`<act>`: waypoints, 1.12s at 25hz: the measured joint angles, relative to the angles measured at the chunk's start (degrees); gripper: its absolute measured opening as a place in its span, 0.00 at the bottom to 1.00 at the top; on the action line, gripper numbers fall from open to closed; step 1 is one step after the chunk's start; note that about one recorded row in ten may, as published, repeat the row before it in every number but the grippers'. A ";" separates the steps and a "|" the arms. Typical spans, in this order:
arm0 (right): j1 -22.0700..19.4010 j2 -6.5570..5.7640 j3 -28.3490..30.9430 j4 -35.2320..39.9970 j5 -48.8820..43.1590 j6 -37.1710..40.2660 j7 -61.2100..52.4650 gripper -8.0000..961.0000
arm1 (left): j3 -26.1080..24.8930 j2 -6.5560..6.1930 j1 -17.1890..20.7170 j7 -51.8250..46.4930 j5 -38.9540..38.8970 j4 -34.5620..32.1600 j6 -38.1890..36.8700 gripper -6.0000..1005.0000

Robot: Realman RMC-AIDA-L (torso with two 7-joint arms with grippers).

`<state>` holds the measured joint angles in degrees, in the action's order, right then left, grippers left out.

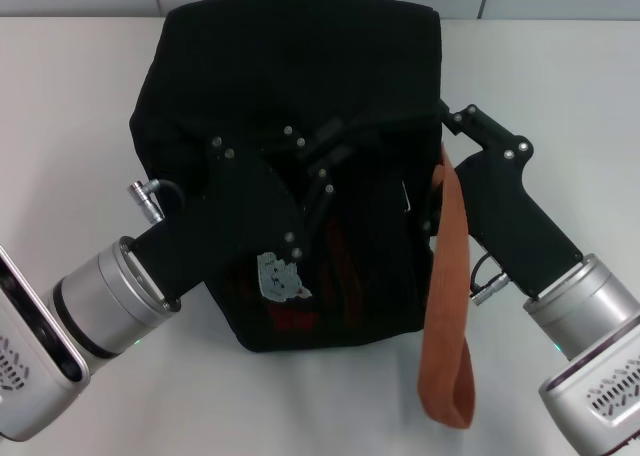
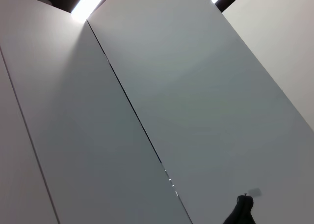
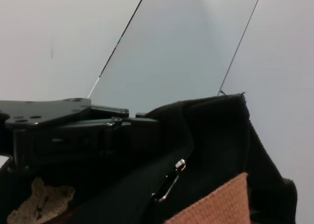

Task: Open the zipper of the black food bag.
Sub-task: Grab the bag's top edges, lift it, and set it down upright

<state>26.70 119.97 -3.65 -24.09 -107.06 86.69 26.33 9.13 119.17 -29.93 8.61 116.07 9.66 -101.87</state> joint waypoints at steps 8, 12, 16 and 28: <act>1.39 0.00 0.25 0.01 -0.77 -3.52 0.03 0.41 | -0.09 0.00 0.13 0.00 0.04 0.00 -0.42 0.09; 1.49 0.00 0.16 -0.06 -1.15 -3.47 0.03 0.34 | -0.17 0.00 0.27 0.00 0.04 0.00 -0.73 0.09; 1.47 0.00 0.66 -0.10 -2.87 -3.14 0.66 0.34 | -0.17 0.00 0.32 0.00 0.03 0.00 -0.78 0.09; 1.13 0.00 0.66 -1.14 -3.08 -2.61 3.73 0.26 | -0.16 0.00 0.31 0.00 0.02 -0.09 -0.89 0.09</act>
<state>27.83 119.97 -2.99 -25.23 -110.14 84.09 30.06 8.97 119.18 -29.62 8.61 116.10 9.58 -102.76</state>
